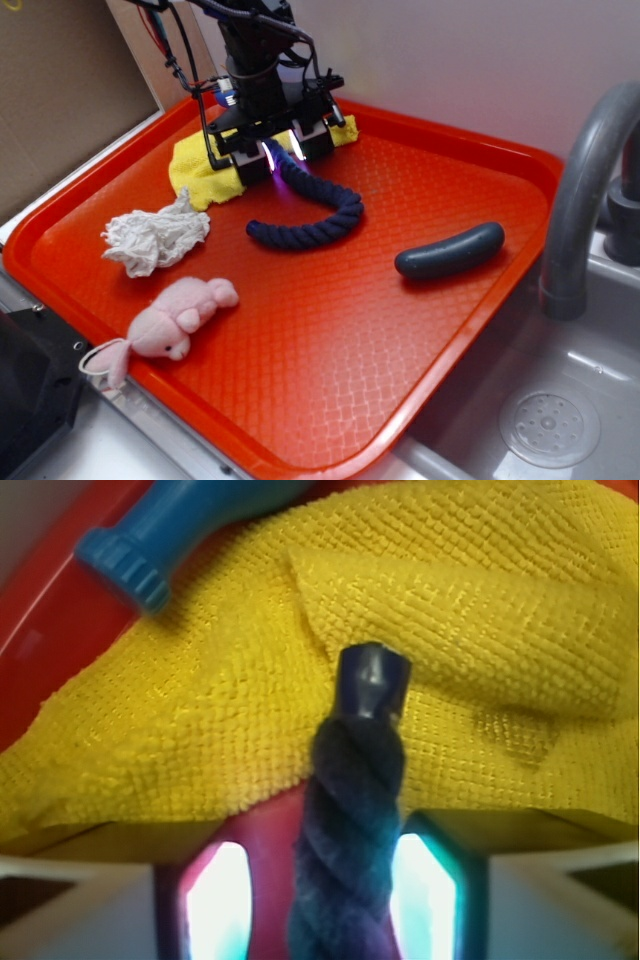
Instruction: Grab the blue rope.
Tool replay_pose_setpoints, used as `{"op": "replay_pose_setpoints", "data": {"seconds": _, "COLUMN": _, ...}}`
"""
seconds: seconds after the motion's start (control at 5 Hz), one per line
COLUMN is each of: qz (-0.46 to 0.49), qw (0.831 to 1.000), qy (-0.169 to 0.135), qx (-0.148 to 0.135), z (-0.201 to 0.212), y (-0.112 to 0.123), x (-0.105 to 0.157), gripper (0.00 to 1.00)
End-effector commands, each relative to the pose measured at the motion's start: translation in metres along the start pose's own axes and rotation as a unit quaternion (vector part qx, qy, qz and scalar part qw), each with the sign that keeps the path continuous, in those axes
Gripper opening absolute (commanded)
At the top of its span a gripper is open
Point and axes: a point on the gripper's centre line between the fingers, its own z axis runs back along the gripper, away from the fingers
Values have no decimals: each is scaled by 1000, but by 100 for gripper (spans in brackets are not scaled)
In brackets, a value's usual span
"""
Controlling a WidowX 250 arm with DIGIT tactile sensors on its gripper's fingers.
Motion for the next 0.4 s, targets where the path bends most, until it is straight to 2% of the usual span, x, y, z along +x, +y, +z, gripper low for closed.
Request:
{"op": "replay_pose_setpoints", "data": {"seconds": 0.0, "qz": -22, "qw": 1000, "qy": 3, "qx": 6, "z": -4, "y": 14, "x": 0, "gripper": 0}}
{"op": "replay_pose_setpoints", "data": {"seconds": 0.2, "qz": -82, "qw": 995, "qy": 32, "qx": 36, "z": 11, "y": 15, "x": 6, "gripper": 0}}
